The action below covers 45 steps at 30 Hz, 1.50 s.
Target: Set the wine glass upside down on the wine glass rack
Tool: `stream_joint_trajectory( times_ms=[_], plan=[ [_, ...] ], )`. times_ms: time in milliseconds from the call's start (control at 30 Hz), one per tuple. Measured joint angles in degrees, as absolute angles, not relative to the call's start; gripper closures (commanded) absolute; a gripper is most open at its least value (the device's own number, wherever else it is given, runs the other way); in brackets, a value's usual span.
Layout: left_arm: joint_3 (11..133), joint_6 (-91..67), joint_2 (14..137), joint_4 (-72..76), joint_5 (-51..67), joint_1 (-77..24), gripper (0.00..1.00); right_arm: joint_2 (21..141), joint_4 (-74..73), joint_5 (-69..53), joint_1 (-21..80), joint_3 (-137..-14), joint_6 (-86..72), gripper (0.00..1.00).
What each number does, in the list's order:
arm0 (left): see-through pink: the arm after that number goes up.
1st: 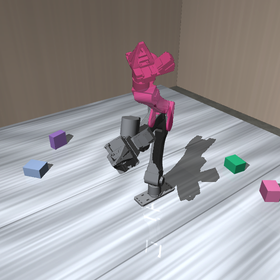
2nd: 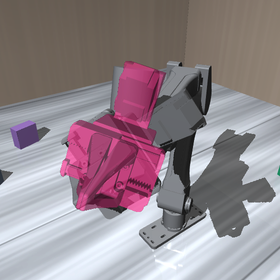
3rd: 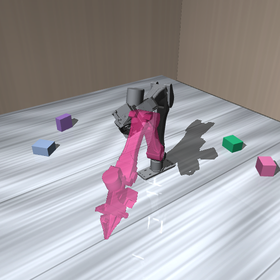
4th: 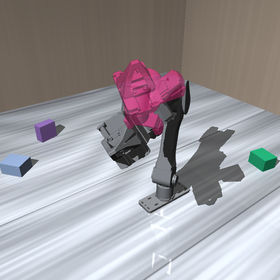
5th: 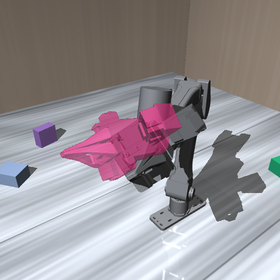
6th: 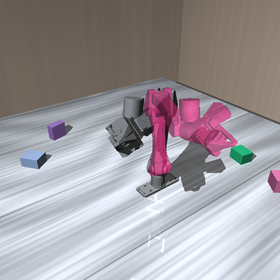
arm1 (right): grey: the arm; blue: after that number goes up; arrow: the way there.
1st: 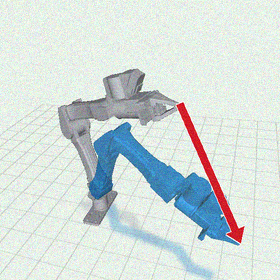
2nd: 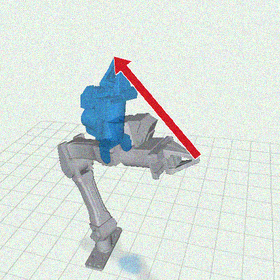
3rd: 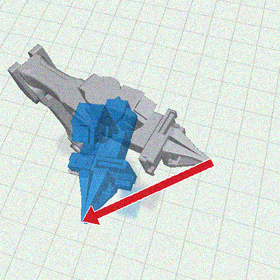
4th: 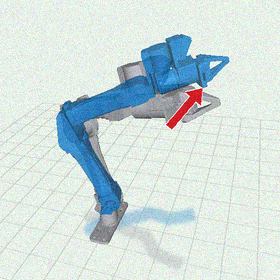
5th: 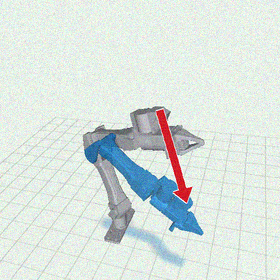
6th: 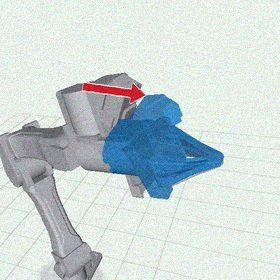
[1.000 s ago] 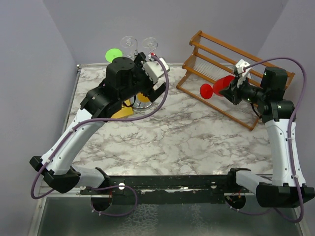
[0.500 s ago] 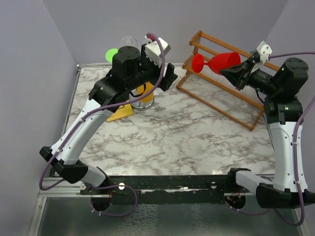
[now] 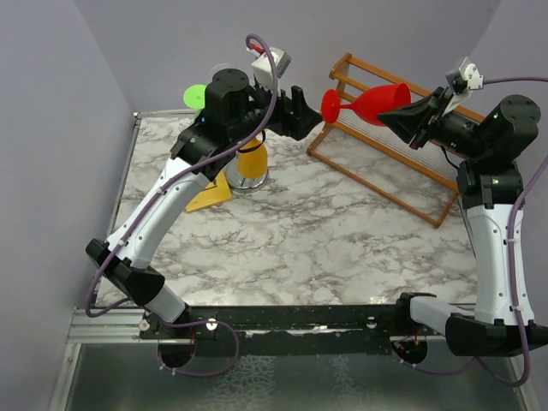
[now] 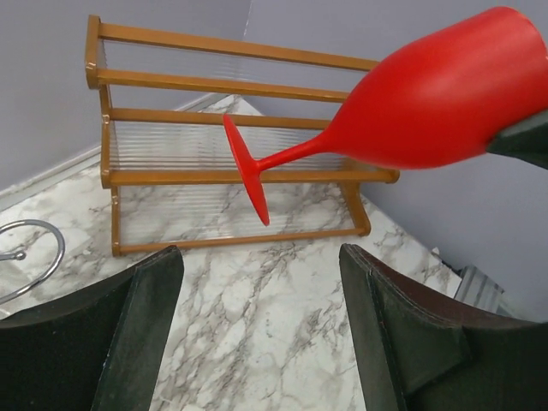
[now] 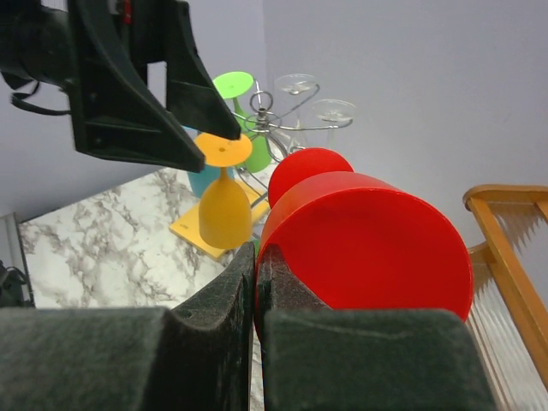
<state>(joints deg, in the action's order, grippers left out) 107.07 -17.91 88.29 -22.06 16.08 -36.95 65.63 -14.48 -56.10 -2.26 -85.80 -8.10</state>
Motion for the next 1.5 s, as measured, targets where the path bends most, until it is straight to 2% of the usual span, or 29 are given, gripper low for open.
stream_joint_trajectory(
  times_ms=[467, 933, 1133, 1333, 1400, 1500],
  plan=[
    [109.5, -24.0, 94.3, -18.8, 19.4, -36.8, 0.48, 65.6, -10.9, -59.2, -2.3, -85.8, -13.7, 0.98],
    [110.1, -24.9, 96.9, -18.0, 21.9, -36.8, 0.75, 65.6, -10.2, -60.2, -2.3, -84.3, -13.9, 0.98],
    [110.1, -24.2, 96.9, -17.6, 21.9, -36.7, 0.83, 65.5, -9.9, -60.3, -2.3, -84.0, -13.8, 0.98],
    [110.1, -22.7, 96.9, -17.3, 21.8, -36.5, 1.0, 65.2, -9.7, -61.1, -2.3, -83.9, -13.7, 0.98],
    [110.1, -22.3, 96.9, -16.9, 21.5, -36.5, 1.0, 65.1, -9.6, -61.7, -2.3, -83.5, -13.7, 0.98],
    [110.1, -21.6, 96.9, -16.4, 21.0, -36.4, 1.0, 65.1, -9.1, -62.3, -2.3, -82.8, -13.7, 0.89]
  ],
)
